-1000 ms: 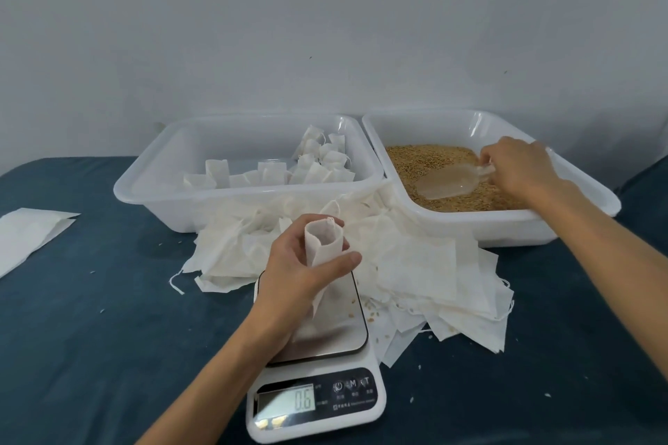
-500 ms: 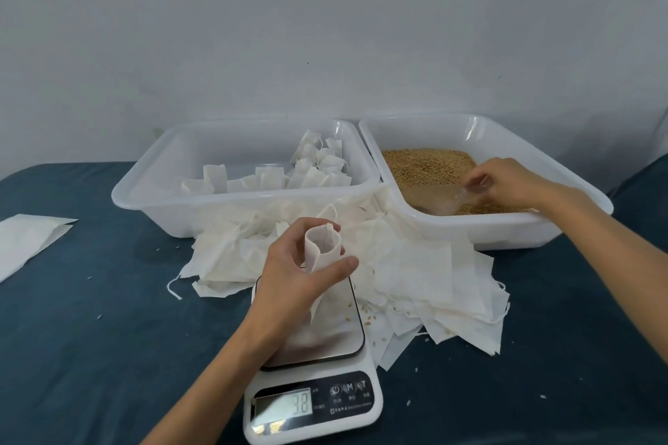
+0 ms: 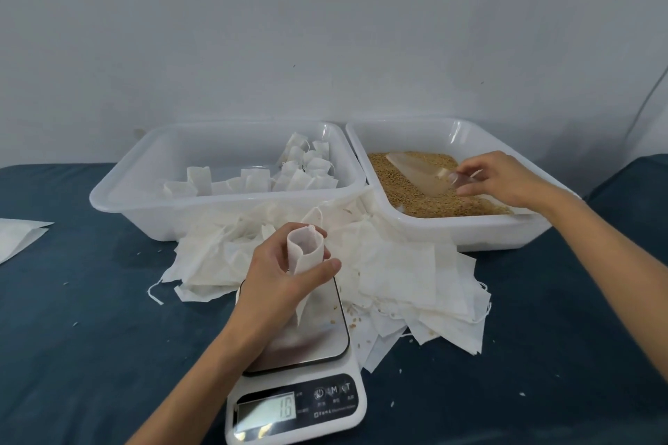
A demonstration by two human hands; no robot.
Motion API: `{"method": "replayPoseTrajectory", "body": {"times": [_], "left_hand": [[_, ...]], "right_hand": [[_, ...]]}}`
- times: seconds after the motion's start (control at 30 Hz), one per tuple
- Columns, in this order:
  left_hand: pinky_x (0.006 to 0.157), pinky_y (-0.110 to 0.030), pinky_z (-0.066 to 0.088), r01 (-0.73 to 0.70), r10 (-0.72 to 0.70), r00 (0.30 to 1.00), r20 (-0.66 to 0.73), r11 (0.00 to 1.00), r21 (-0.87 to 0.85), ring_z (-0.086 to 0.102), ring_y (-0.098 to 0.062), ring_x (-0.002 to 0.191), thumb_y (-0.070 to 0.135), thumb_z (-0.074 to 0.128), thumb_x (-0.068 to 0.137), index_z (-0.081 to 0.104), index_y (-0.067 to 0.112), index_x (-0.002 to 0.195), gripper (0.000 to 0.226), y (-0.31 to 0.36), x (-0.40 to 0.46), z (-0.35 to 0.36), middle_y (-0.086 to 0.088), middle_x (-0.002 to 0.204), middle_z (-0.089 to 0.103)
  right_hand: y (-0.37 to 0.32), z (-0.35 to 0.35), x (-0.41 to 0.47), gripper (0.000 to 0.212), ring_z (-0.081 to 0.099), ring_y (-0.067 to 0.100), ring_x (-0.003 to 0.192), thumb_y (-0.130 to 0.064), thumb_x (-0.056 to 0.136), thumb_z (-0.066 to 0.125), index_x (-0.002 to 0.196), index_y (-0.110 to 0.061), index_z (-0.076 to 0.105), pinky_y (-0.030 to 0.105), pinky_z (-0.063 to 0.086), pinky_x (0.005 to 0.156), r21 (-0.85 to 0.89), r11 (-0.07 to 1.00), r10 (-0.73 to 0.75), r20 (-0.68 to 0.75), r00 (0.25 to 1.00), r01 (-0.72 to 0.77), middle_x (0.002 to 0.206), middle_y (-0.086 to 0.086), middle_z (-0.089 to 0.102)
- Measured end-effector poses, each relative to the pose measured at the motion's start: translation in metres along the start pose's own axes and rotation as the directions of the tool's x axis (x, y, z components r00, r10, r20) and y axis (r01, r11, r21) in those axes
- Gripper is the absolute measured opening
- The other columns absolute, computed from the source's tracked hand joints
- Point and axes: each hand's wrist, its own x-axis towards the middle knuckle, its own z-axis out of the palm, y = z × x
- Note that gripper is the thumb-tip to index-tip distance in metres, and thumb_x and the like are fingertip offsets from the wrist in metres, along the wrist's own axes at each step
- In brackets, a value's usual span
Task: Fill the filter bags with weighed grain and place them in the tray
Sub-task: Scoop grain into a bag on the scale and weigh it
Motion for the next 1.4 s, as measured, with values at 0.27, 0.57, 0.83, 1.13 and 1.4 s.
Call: {"method": "replayPoseTrajectory", "body": {"times": [0.27, 0.57, 0.83, 1.13, 1.4], "left_hand": [[0.079, -0.038, 0.053, 0.015, -0.014, 1.0, -0.013, 0.999, 0.036, 0.068, -0.012, 0.081, 0.036, 0.083, 0.073, 0.069, 0.027, 0.106, 0.036, -0.002, 0.0, -0.001, 0.002, 0.087, 0.073], [0.081, -0.035, 0.056, 0.032, -0.031, 0.999, -0.015, 0.999, 0.026, 0.071, -0.019, 0.087, 0.027, 0.085, 0.079, 0.068, 0.019, 0.103, 0.031, -0.004, 0.001, -0.002, 0.0, 0.092, 0.074], [0.091, -0.044, 0.059, 0.029, -0.029, 1.0, 0.002, 1.0, 0.0, 0.073, -0.023, 0.102, 0.026, 0.084, 0.079, 0.067, 0.024, 0.113, 0.038, -0.005, 0.001, -0.001, 0.001, 0.108, 0.076], [0.082, -0.026, 0.054, 0.006, -0.006, 1.0, 0.017, 1.0, -0.001, 0.071, -0.013, 0.095, 0.023, 0.084, 0.084, 0.069, 0.024, 0.114, 0.033, -0.004, 0.0, -0.001, 0.007, 0.103, 0.076], [0.083, -0.022, 0.049, -0.015, 0.015, 1.0, -0.001, 1.0, 0.0, 0.067, -0.012, 0.093, 0.024, 0.083, 0.083, 0.07, 0.022, 0.109, 0.03, -0.003, 0.002, -0.001, 0.008, 0.102, 0.074]], "right_hand": [[-0.074, 0.003, -0.026, 0.032, 0.064, -0.005, 0.105, -0.012, 0.082, 0.081, 0.101, -0.036, 0.074, 0.011, 0.042, 0.092, 0.052, 0.968, -0.251, 0.117, 0.961, 0.246, 0.105, -0.023, 0.073], [-0.13, 0.001, -0.046, 0.036, 0.058, -0.014, 0.102, -0.023, 0.081, 0.081, 0.11, -0.042, 0.073, -0.003, 0.034, 0.083, -0.153, 0.868, -0.453, 0.142, 0.88, 0.472, 0.101, -0.022, 0.068], [-0.15, 0.0, -0.052, 0.042, 0.06, 0.014, 0.096, -0.012, 0.084, 0.08, 0.121, -0.031, 0.073, 0.031, 0.045, 0.083, -0.382, 0.762, -0.521, 0.119, 0.845, 0.524, 0.103, -0.015, 0.064], [-0.163, 0.001, -0.056, 0.044, 0.059, 0.026, 0.091, -0.007, 0.08, 0.083, 0.121, -0.021, 0.075, 0.044, 0.042, 0.095, -0.515, 0.651, -0.609, 0.085, 0.788, 0.559, 0.1, -0.006, 0.066], [-0.166, 0.001, -0.057, 0.044, 0.058, 0.031, 0.099, -0.009, 0.082, 0.081, 0.123, -0.022, 0.073, 0.047, 0.04, 0.102, -0.558, 0.619, -0.627, 0.074, 0.775, 0.553, 0.102, -0.007, 0.064]]}}
